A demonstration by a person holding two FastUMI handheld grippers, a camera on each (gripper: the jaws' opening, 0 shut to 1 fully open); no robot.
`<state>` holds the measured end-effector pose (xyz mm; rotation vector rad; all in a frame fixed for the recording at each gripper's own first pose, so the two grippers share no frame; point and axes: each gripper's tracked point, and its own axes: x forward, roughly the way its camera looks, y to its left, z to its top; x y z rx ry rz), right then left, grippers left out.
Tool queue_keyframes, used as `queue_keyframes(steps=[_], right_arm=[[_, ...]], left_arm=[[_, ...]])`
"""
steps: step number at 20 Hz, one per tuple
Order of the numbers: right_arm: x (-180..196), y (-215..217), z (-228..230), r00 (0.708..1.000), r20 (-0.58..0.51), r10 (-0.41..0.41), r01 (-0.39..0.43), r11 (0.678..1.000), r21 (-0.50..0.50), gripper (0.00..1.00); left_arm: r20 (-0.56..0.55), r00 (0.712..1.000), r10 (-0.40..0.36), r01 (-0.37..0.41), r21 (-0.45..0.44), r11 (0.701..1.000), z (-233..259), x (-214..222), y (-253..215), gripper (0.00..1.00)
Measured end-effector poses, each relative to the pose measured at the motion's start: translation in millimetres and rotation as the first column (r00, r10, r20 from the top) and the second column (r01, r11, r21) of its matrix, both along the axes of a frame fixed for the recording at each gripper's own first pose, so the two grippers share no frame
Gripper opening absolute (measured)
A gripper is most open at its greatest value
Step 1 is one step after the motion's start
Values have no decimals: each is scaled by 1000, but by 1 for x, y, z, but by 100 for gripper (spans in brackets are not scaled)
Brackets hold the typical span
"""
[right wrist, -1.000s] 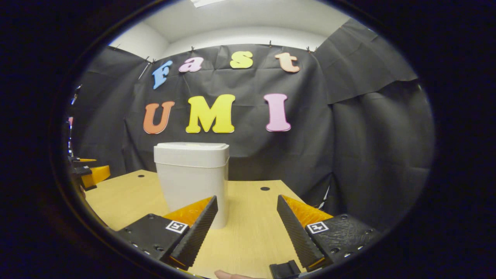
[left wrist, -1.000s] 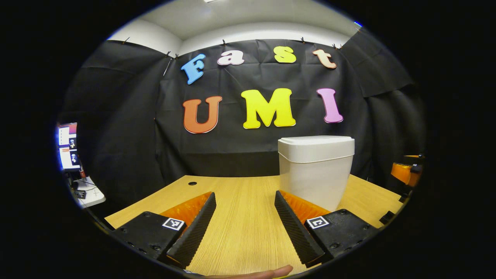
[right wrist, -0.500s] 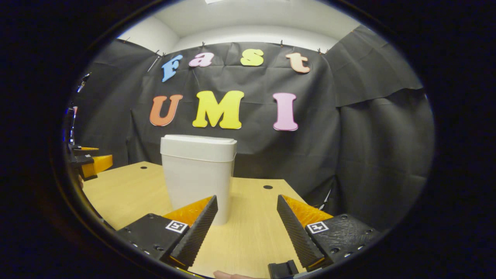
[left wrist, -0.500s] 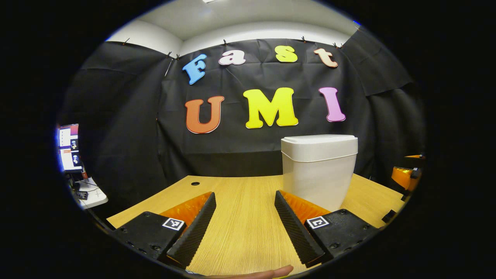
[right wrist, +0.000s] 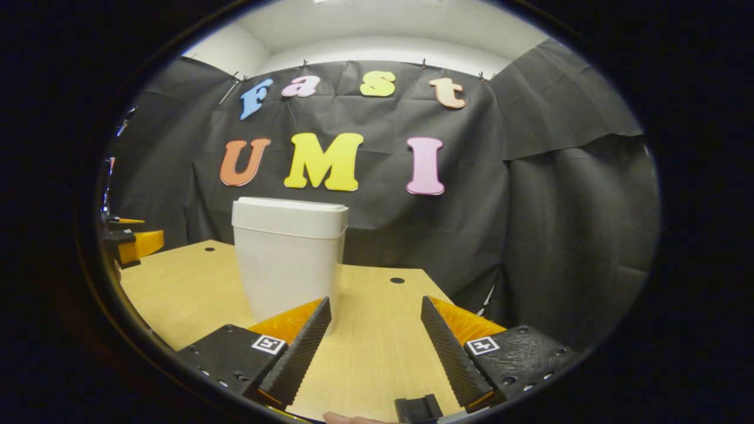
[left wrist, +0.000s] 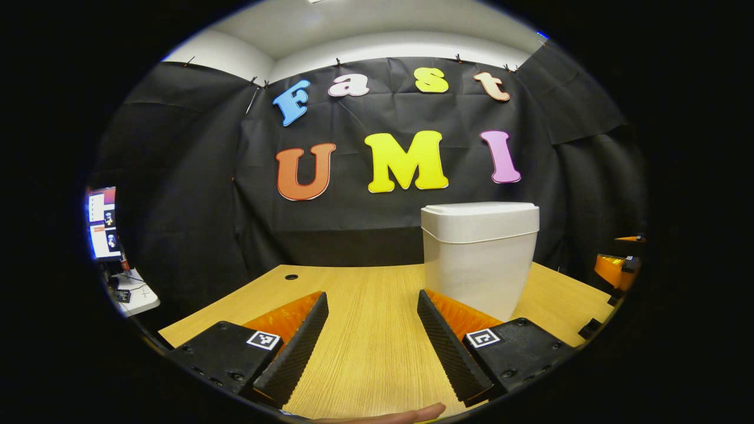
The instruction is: Press the lid of the desktop garbage bin to open it, pick up the crumpled paper on the desktop and throw it into the bin, then pick up the pop can on the desktop and drop it into the bin, and finally close the garbage bin lid.
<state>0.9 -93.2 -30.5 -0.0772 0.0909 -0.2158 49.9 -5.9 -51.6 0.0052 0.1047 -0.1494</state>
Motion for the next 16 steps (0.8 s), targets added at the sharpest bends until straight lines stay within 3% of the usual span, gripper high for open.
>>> queue_keyframes(steps=[16], right_arm=[[3, 8, -14, 999, -29, 22, -22, 1000, -1, 95]], left_arm=[[-7, 1000, 0, 0, 9, 1000, -3, 3, -1, 98]])
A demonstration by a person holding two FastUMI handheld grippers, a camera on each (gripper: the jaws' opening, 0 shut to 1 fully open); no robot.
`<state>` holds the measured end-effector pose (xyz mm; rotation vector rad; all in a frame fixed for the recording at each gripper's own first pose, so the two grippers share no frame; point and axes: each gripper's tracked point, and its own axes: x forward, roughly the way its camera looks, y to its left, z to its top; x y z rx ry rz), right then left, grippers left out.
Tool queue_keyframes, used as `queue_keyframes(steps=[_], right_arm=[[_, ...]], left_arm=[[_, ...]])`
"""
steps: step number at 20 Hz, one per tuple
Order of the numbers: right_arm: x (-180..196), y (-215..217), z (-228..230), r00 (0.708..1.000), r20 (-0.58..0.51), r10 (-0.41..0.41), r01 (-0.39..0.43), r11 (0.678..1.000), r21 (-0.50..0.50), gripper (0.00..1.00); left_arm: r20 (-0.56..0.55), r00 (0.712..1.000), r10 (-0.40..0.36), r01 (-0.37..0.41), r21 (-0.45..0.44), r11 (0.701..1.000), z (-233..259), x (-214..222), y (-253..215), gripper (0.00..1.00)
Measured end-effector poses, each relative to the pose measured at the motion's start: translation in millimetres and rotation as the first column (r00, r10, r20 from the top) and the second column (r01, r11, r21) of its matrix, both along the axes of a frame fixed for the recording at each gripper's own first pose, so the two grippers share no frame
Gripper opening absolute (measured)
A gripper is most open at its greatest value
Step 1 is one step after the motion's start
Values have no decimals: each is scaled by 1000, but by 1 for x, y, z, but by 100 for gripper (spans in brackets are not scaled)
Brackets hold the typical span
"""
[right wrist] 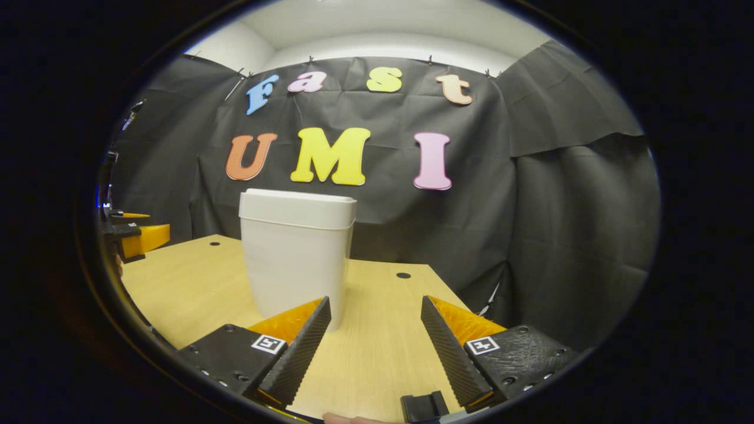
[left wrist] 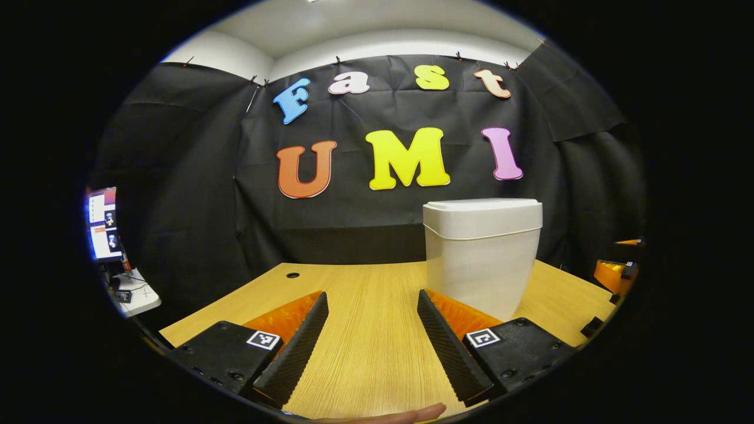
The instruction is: Press the lid of the desktop garbage bin to open it, pick up the crumpled paper on the desktop and throw it into the bin, then pick up the pop can on the desktop and drop it into the bin, and finally close the garbage bin lid.
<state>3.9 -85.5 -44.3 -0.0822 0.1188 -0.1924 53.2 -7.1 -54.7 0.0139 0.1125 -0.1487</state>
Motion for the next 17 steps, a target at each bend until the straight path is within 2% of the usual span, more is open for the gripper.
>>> queue_keyframes(steps=[7, 8, 17], right_arm=[[0, 2, -4, 1000, -8, 7, -7, 1000, -4, 95], [0, 2, -4, 1000, -8, 9, -9, 1000, -3, 98], [2, 2, -11, 1000, -22, 9, -9, 1000, -5, 95]], left_arm=[[-5, 1000, 1, -1, 6, 1000, -2, 0, -1, 98], [-4, 1000, 1, -1, 7, 1000, -1, 0, -1, 98], [-4, 1000, -2, 2, 16, 1000, -3, 0, -4, 98]])
